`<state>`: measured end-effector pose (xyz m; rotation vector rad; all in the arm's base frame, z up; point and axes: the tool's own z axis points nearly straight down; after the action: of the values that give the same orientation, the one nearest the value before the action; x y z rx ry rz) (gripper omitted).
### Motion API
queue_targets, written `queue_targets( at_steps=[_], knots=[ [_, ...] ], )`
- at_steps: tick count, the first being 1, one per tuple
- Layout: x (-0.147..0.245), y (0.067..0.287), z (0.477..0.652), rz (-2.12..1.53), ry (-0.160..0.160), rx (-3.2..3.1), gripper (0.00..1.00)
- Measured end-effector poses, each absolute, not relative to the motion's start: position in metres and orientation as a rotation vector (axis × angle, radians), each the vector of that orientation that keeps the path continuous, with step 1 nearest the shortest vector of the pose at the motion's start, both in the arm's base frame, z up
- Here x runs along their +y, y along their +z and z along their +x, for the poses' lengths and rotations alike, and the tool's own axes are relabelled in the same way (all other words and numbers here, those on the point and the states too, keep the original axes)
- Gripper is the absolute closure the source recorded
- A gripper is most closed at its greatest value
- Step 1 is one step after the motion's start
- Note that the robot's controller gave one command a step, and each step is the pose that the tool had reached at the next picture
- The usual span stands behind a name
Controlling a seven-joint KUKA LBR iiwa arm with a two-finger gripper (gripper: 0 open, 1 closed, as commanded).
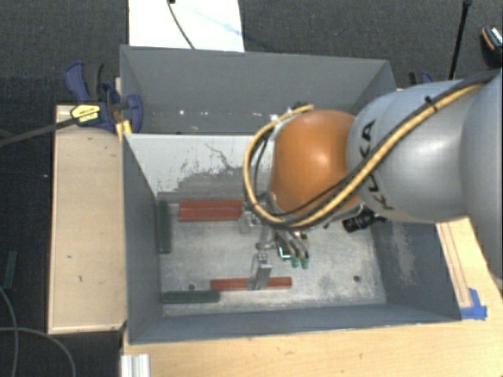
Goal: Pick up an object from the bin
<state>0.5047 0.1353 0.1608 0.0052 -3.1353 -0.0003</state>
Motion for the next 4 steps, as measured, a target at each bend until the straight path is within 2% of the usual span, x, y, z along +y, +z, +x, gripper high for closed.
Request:
queue_targets(
  at_steps=[1,2,3,4],
  knots=[
    [0.1276,0.0746,0.477,-0.058,0.0,-3.136,0.0],
    [0.1281,0.0782,0.4791,-0.065,-0.003,-3.143,1.0],
    [0.1282,0.0782,0.4793,-0.068,-0.003,-3.143,0.0],
    [0.1282,0.0782,0.4791,-0.075,-0.003,-3.143,1.0]
  ],
)
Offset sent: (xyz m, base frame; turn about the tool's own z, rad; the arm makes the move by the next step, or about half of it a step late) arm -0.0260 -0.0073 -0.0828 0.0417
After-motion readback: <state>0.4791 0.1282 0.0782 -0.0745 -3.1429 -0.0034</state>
